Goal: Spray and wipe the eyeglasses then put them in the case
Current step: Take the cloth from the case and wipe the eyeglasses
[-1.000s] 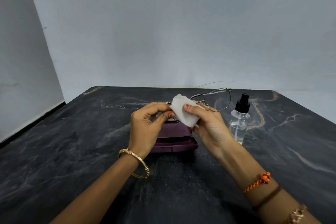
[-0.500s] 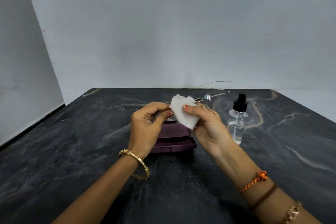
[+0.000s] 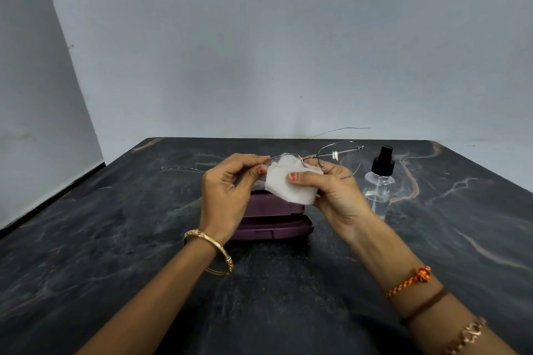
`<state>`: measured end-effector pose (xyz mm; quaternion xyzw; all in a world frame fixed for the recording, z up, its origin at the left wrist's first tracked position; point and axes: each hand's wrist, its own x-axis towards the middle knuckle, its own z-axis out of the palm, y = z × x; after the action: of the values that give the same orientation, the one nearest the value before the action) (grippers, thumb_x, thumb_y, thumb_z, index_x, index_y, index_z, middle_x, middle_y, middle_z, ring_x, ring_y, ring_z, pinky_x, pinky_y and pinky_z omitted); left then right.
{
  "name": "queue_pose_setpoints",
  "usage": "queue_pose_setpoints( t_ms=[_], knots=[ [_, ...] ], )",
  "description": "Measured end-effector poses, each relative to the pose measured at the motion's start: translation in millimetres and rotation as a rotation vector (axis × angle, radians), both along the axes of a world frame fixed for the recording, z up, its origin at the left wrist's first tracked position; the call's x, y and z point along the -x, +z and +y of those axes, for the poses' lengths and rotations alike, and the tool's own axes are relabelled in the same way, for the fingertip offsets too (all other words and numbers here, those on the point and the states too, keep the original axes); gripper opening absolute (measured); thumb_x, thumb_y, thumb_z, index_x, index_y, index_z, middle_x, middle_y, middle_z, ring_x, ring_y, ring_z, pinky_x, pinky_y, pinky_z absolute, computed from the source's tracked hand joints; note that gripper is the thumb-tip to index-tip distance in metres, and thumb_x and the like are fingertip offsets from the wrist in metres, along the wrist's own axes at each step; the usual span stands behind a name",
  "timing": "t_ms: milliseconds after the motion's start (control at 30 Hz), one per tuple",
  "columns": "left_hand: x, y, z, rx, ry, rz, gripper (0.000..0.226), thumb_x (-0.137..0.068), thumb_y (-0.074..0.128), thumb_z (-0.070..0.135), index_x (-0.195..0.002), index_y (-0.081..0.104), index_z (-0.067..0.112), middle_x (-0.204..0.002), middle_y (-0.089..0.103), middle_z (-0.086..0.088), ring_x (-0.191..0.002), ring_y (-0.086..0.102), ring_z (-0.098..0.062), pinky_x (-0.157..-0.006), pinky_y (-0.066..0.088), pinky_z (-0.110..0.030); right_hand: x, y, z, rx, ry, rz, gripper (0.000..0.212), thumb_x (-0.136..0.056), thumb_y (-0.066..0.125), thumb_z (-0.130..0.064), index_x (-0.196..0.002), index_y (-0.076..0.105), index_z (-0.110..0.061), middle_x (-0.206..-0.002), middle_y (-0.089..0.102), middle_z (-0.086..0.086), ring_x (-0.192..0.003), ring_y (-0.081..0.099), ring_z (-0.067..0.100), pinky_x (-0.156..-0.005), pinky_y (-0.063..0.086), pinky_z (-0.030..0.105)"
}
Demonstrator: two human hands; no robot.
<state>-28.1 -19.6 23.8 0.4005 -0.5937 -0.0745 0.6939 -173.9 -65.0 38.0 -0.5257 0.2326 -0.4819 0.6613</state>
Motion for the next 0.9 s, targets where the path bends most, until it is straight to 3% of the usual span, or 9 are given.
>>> queue_pose_setpoints(
  t_ms=[167, 233, 400, 500, 667, 800, 900],
  knots=[
    [4.1, -2.8, -0.6, -0.01, 0.006, -0.042, 0.033, -0.075, 0.061, -0.004, -0.088, 0.063, 0.027, -0.084, 0.065, 0.009, -0.08, 0.063, 0.001, -0.071, 0.051, -0.011, -1.8, 1.7, -0.5, -0.093, -0.004, -0.092, 0.026, -0.048, 0.067, 0.005, -0.07, 0.059, -0.006, -0.074, 0.067, 0.006, -0.073, 0.065, 0.018, -0.063, 0.057, 0.027],
    [4.3, -3.8, -0.4, 0.001, 0.006, -0.053, 0.034, -0.076, 0.061, -0.004, -0.089, 0.063, 0.027, -0.084, 0.065, 0.009, -0.08, 0.063, 0.001, -0.071, 0.052, -0.012, -4.4, 1.9, 1.5, -0.141, 0.017, -0.179, 0.027, -0.051, 0.063, 0.009, -0.073, 0.057, -0.004, -0.077, 0.065, 0.008, -0.076, 0.064, 0.02, -0.064, 0.058, 0.029],
    [7.0, -3.8, 1.1, -0.011, -0.035, 0.002, 0.021, -0.072, 0.063, 0.01, -0.083, 0.064, 0.028, -0.081, 0.064, 0.008, -0.077, 0.063, -0.001, -0.069, 0.052, -0.011, -6.5, -0.6, 2.8, -0.256, -0.01, -0.321, 0.015, -0.071, 0.06, 0.004, -0.065, 0.068, -0.008, -0.064, 0.07, 0.003, -0.059, 0.068, 0.011, -0.046, 0.053, 0.019],
    [5.6, -5.3, 0.9, -0.017, -0.026, -0.01, 0.024, -0.072, 0.064, 0.004, -0.083, 0.064, 0.025, -0.08, 0.064, 0.007, -0.077, 0.063, -0.004, -0.072, 0.054, -0.016, -8.7, -1.7, 5.1, -0.235, -0.012, -0.307, 0.009, -0.068, 0.062, -0.002, -0.07, 0.069, -0.008, -0.07, 0.071, 0.005, -0.06, 0.069, 0.012, -0.046, 0.051, 0.019],
    [7.2, -6.0, 1.4, -0.023, -0.013, -0.068, 0.027, -0.074, 0.062, -0.006, -0.088, 0.064, 0.018, -0.08, 0.064, 0.005, -0.076, 0.063, -0.011, -0.073, 0.055, -0.021, -12.2, -5.0, 3.9, -0.177, 0.025, -0.213, 0.04, -0.052, 0.068, -0.004, -0.091, 0.065, 0.001, -0.087, 0.07, 0.011, -0.074, 0.068, 0.017, -0.06, 0.058, 0.025],
    [4.7, -4.6, 1.1, 0.005, -0.002, -0.063, 0.032, -0.075, 0.061, -0.006, -0.091, 0.062, 0.022, -0.082, 0.065, 0.005, -0.077, 0.063, -0.01, -0.072, 0.055, -0.02, -7.4, -4.2, 1.5, -0.08, -0.01, -0.113, 0.028, -0.047, 0.07, -0.004, -0.074, 0.063, -0.004, -0.068, 0.073, 0.001, -0.068, 0.069, 0.014, -0.064, 0.057, 0.027],
    [3.8, -2.8, 1.2, 0.019, -0.009, -0.056, 0.025, -0.075, 0.062, 0.004, -0.093, 0.062, 0.021, -0.081, 0.064, 0.006, -0.078, 0.063, -0.006, -0.07, 0.053, -0.014, -5.3, -3.3, 1.0, -0.043, -0.027, -0.046, 0.022, -0.052, 0.07, -0.001, -0.07, 0.059, -0.007, -0.061, 0.07, -0.003, -0.061, 0.066, 0.01, -0.054, 0.054, 0.022]
  ],
)
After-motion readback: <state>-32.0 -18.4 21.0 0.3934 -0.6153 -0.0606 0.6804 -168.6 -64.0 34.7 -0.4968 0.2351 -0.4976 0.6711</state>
